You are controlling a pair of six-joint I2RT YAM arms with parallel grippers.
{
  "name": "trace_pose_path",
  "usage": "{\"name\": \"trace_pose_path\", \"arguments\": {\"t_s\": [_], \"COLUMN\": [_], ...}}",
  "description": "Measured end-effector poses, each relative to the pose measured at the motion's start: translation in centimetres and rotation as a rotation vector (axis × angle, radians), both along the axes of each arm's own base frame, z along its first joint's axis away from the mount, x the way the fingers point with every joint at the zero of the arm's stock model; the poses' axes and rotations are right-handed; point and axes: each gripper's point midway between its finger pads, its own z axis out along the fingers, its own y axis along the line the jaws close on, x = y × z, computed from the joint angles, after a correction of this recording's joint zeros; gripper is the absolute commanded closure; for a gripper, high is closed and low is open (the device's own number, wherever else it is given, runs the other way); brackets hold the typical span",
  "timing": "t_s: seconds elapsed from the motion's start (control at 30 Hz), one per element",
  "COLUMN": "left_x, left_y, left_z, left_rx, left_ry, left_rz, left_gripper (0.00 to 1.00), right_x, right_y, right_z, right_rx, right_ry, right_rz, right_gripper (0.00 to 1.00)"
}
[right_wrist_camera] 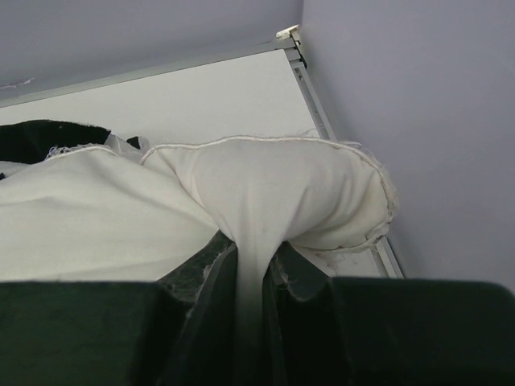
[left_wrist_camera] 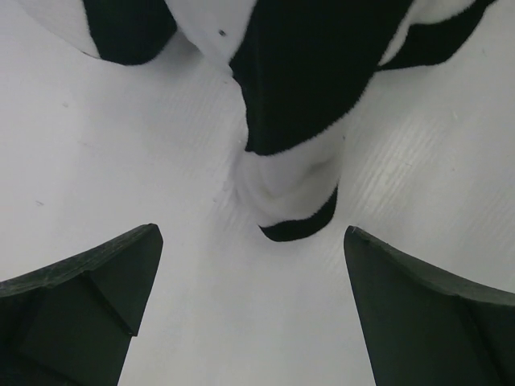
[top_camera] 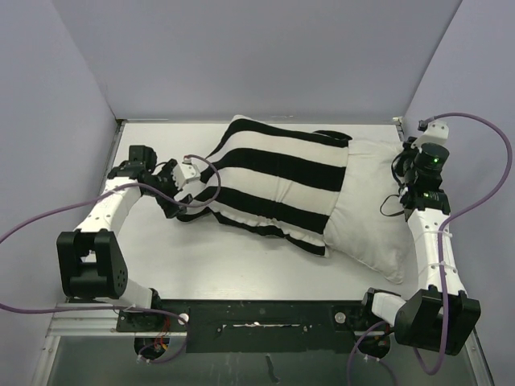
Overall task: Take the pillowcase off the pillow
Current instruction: Remove the pillow from the pillowcase.
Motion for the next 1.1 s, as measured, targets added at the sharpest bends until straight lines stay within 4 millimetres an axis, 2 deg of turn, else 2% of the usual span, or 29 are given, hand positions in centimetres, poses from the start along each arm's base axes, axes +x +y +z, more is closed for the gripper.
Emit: {"name": "trace_pose_path", "arguments": {"t_s": [0.13,0.3,0.4,0.43,0.5,0.57,0.6,0.63,0.8,0.9,0.97,1.1], "left_x": [2.1,0.9,0.8,1.0,1.6,2.1,2.3,2.5,2.6,2.4,2.3,2.9], "left_y": [-1.2,-4.7,-5.6,-5.6,-5.3,-5.1,-5.0,-4.9,-4.2,-2.6,-0.7,4.6], "left_z": [0.4,-1.1,-2.4,-3.0,-4.1,-5.3,-5.8,-6.3,-7.3,-7.7,-7.4,-5.5], "left_rx": [-0.013,-0.036,-0.036,-0.033,-0.021,-0.01,-0.004,0.003,0.022,0.022,0.02,0.008], "left_ry": [-0.032,0.036,0.062,0.068,0.08,0.096,0.103,0.11,0.117,0.125,0.12,0.05], "left_rz": [-0.004,-0.093,-0.111,-0.1,-0.074,-0.048,-0.04,-0.03,-0.002,0.029,0.061,0.132], "left_gripper": [0.02,0.02,0.03,0.08,0.27,0.6,0.83,1.0,1.0,1.0,1.0,1.0], "right_x": [0.2,0.6,0.7,0.7,0.8,0.8,0.8,0.9,0.9,1.0,0.9,0.9], "right_y": [0.2,0.9,1.1,1.2,1.3,1.5,1.6,1.7,2.3,2.6,2.4,2.7], "right_z": [0.0,-0.1,-0.1,-0.1,-0.2,-0.2,-0.1,-0.1,0.1,0.3,0.6,0.8], "right_rx": [0.004,0.003,0.003,0.003,0.004,0.007,0.007,0.01,0.024,0.035,0.06,0.155], "right_ry": [-0.003,-0.004,-0.011,-0.013,-0.015,-0.016,-0.019,-0.022,-0.031,-0.034,-0.039,-0.027], "right_rz": [0.012,0.031,0.039,0.042,0.046,0.049,0.053,0.056,0.082,0.097,0.1,0.129], "right_gripper": [1.0,1.0,1.0,1.0,1.0,1.0,1.0,1.0,1.0,1.0,1.0,1.0]}}
